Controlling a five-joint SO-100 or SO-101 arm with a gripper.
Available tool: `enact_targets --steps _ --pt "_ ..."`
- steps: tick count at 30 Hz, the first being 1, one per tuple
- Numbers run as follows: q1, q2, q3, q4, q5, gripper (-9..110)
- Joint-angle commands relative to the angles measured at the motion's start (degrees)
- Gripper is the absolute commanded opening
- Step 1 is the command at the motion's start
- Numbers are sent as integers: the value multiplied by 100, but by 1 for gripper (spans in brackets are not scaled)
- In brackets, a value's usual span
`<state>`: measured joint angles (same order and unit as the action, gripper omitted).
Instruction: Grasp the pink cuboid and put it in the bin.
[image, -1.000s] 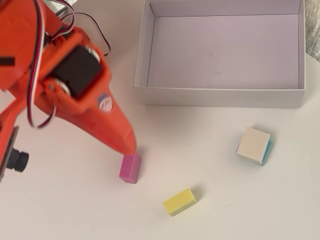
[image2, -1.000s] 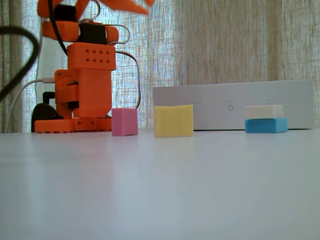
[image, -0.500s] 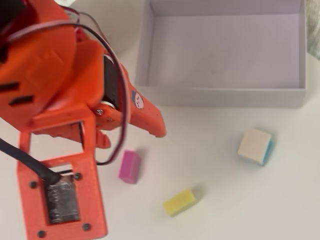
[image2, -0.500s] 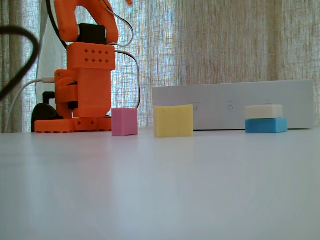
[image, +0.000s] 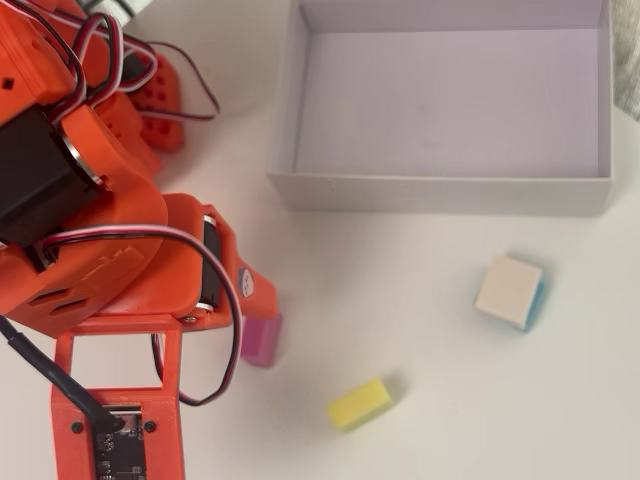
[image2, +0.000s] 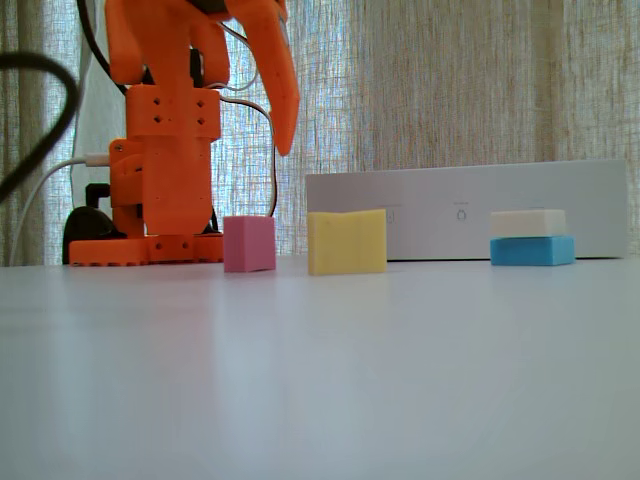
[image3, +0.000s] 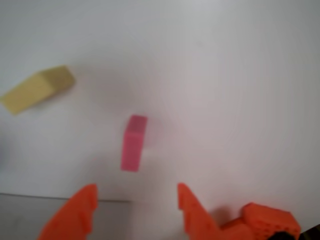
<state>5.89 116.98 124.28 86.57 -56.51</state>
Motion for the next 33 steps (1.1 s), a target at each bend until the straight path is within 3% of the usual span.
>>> enact_targets --steps 1,20,33 --pt "35 149 255 -457 -44 18" --pt "123 105 1441 -2065 9 18" --pt "-132 88 1802 -2522 70 19"
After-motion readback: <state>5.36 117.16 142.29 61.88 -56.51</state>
